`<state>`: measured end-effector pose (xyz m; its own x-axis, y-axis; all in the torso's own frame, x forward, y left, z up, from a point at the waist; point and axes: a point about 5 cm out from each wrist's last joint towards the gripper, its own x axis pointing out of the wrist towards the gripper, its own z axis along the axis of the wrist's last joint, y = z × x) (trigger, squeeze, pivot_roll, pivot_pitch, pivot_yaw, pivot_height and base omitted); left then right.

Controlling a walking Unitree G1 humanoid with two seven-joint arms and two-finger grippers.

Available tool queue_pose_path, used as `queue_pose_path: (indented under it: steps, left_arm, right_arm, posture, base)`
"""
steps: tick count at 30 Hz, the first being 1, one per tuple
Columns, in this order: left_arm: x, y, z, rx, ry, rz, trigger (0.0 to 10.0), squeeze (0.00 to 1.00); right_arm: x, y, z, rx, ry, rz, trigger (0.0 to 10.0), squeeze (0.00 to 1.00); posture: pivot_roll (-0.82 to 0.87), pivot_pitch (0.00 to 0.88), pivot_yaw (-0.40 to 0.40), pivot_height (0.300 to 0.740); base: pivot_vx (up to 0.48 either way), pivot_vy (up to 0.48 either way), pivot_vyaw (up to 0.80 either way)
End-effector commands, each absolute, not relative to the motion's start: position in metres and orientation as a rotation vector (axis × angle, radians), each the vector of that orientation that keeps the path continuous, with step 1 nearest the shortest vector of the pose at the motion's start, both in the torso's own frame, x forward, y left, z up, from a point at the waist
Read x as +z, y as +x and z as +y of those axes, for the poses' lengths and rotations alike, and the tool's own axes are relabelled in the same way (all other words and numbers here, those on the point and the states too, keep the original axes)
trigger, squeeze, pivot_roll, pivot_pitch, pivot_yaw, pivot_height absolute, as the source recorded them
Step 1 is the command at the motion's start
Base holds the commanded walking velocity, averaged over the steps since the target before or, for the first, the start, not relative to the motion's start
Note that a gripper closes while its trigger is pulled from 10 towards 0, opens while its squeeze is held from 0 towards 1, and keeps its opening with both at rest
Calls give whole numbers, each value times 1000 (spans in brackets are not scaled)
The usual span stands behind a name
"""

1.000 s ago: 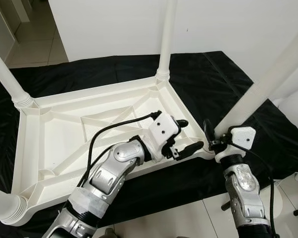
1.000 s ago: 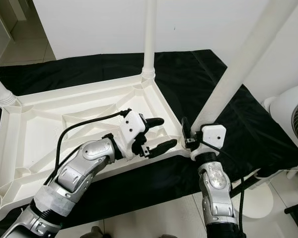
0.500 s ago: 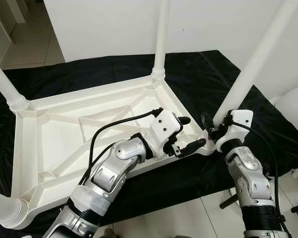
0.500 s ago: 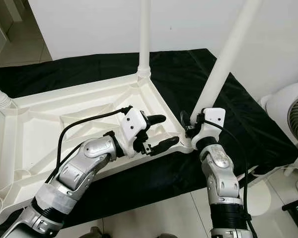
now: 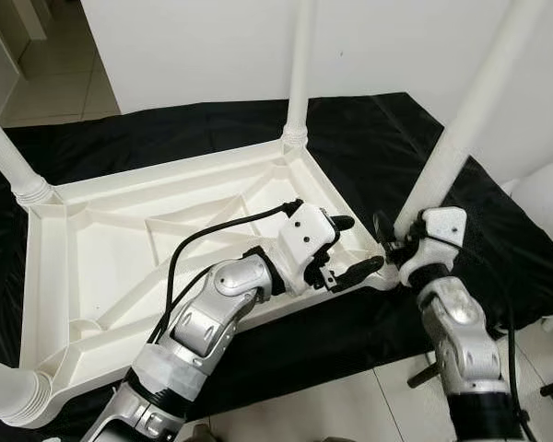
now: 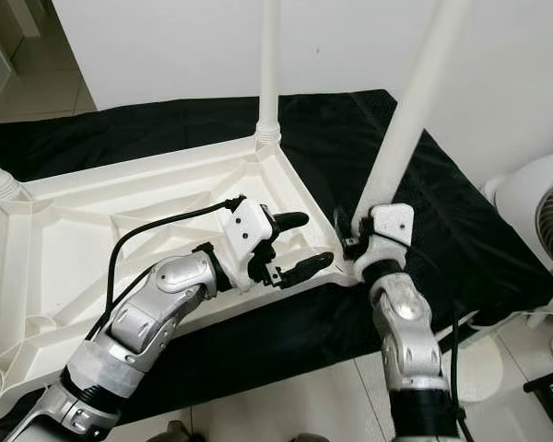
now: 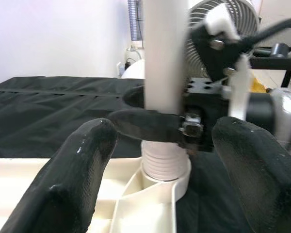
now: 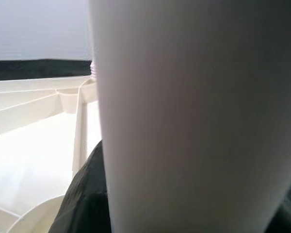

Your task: Building children table

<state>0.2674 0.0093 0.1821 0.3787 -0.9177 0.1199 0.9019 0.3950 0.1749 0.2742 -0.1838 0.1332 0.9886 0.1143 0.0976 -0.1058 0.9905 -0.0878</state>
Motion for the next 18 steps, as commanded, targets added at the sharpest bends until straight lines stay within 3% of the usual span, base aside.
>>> queue_pose_path:
  steps: [1,15,18]
  left_arm:
    - [185,268,9,-1174,95,-211,10000,0]
    - [188,269,7,-1183,101,-226,10000,0]
    - [189,269,5,-1183,98,-232,10000,0]
  right_arm:
    - [87,262,-184,108,-87,125,10000,0]
    - [85,253,-182,131,-127,48,10000,0]
    - [82,245,-173,198,-246,-3,10000,0]
  posture:
    - [-6,44,32,740]
    - [-12,43,42,740]
    - [-9,31,38,740]
  base:
    - [0,0,0]
    - [0,0,0]
    - [0,0,0]
